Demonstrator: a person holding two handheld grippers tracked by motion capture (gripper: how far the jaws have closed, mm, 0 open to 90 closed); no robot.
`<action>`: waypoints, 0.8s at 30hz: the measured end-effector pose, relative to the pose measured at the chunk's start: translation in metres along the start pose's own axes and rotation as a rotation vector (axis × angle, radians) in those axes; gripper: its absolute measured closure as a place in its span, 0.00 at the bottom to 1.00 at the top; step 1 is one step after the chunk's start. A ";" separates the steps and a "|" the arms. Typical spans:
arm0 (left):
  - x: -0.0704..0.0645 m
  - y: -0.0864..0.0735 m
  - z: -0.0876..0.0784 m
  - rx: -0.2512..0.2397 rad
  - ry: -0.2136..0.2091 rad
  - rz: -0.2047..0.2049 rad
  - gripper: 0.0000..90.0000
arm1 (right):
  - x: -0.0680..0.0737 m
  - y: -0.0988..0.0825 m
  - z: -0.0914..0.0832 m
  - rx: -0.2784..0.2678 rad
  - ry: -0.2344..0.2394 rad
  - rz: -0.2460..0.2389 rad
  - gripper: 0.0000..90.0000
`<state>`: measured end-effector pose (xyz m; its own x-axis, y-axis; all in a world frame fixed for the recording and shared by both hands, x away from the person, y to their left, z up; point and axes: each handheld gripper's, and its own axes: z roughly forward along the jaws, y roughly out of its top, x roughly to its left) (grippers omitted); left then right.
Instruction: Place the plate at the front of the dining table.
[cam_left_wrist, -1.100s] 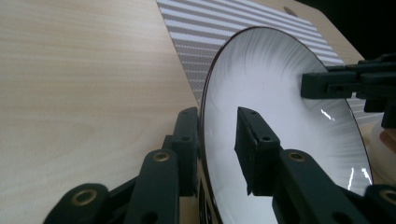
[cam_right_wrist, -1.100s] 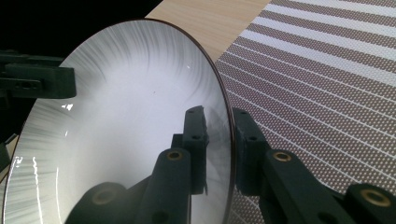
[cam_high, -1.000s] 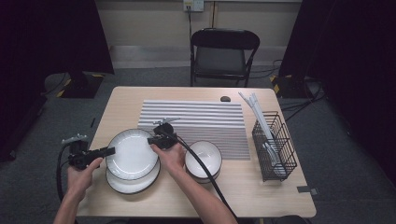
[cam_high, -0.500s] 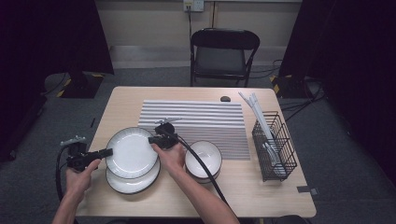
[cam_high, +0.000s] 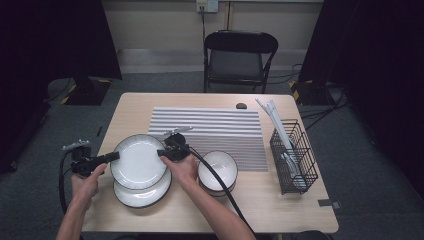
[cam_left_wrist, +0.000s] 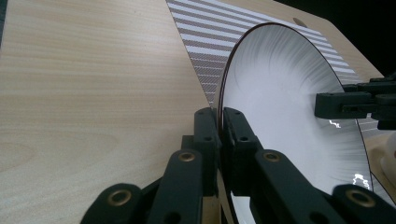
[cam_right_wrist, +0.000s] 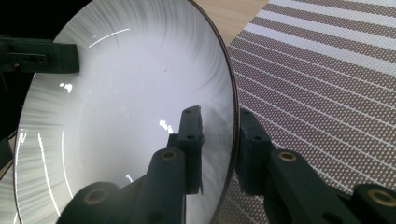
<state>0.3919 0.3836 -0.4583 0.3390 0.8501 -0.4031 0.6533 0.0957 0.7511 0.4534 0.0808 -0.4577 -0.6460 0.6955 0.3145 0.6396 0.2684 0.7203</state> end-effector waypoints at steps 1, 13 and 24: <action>0.000 0.000 0.000 -0.002 -0.003 -0.009 0.95 | 0.000 0.000 0.000 -0.003 -0.001 -0.001 0.83; -0.004 -0.006 -0.009 0.027 -0.016 0.019 0.83 | 0.000 0.001 -0.001 -0.004 -0.002 0.004 0.86; -0.008 -0.028 -0.016 0.086 -0.039 0.007 0.73 | 0.000 0.002 0.000 -0.006 -0.007 -0.010 0.87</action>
<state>0.3599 0.3820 -0.4676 0.3690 0.8294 -0.4194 0.7062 0.0432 0.7067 0.4547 0.0810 -0.4559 -0.6495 0.6973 0.3032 0.6309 0.2716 0.7268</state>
